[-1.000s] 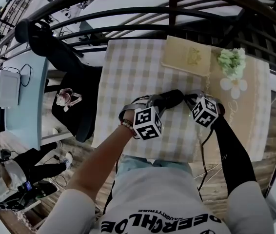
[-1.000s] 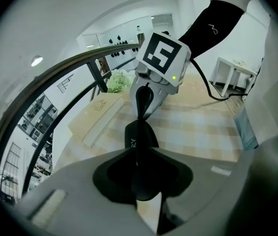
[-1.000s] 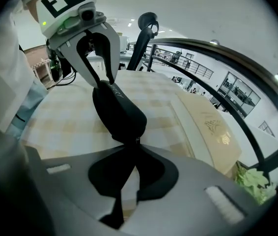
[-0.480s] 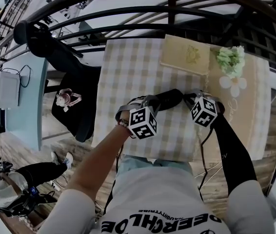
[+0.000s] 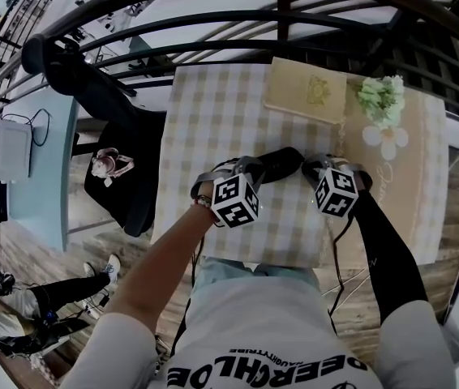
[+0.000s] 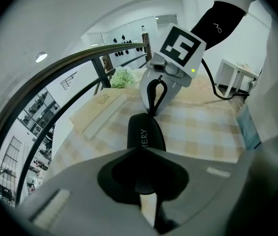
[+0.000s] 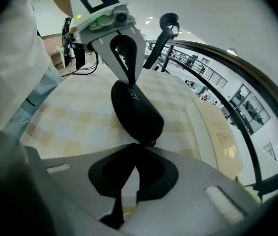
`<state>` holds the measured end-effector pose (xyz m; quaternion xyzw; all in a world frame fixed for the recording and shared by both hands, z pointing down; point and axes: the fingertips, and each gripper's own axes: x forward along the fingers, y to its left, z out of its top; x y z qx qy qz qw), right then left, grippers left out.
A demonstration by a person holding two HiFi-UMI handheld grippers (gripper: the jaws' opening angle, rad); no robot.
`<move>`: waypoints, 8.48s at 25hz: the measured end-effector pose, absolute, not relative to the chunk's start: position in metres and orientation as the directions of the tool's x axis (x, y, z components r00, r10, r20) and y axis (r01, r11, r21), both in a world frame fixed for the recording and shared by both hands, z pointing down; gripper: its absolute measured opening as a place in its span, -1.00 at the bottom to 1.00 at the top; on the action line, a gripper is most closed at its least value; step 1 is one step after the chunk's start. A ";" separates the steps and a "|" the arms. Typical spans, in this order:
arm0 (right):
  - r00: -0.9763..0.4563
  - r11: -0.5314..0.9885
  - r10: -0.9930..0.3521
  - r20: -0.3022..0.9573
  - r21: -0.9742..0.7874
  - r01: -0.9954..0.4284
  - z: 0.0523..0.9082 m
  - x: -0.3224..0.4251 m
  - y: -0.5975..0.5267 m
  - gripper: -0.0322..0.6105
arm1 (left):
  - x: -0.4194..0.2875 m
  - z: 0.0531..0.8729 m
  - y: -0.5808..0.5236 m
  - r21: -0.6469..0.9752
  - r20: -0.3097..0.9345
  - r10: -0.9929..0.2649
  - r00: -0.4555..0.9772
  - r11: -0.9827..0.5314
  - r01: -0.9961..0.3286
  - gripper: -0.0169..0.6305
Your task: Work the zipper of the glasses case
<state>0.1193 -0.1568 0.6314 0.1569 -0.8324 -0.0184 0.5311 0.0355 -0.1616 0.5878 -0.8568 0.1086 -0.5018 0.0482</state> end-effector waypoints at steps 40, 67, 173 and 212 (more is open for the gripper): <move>-0.364 0.941 -0.312 0.878 0.232 -0.246 0.630 0.123 -0.155 -0.81 | 0.039 0.589 -0.158 -0.132 0.846 -0.181 0.502 -0.982 -0.133 -0.95; -0.430 0.942 -0.271 0.861 0.144 -0.304 0.629 0.089 -0.126 -0.81 | 0.038 0.587 -0.159 -0.124 0.839 -0.192 0.509 -0.978 -0.165 -0.95; -0.375 0.877 -0.319 0.870 0.121 -0.465 0.636 0.161 -0.107 -0.80 | 0.140 0.586 -0.114 -0.049 0.808 -0.076 0.584 -0.997 -0.062 -0.91; -0.415 0.873 -0.284 0.864 0.055 -0.484 0.627 0.121 -0.057 -0.80 | 0.127 0.584 -0.115 -0.074 0.821 -0.075 0.566 -0.997 -0.023 -0.92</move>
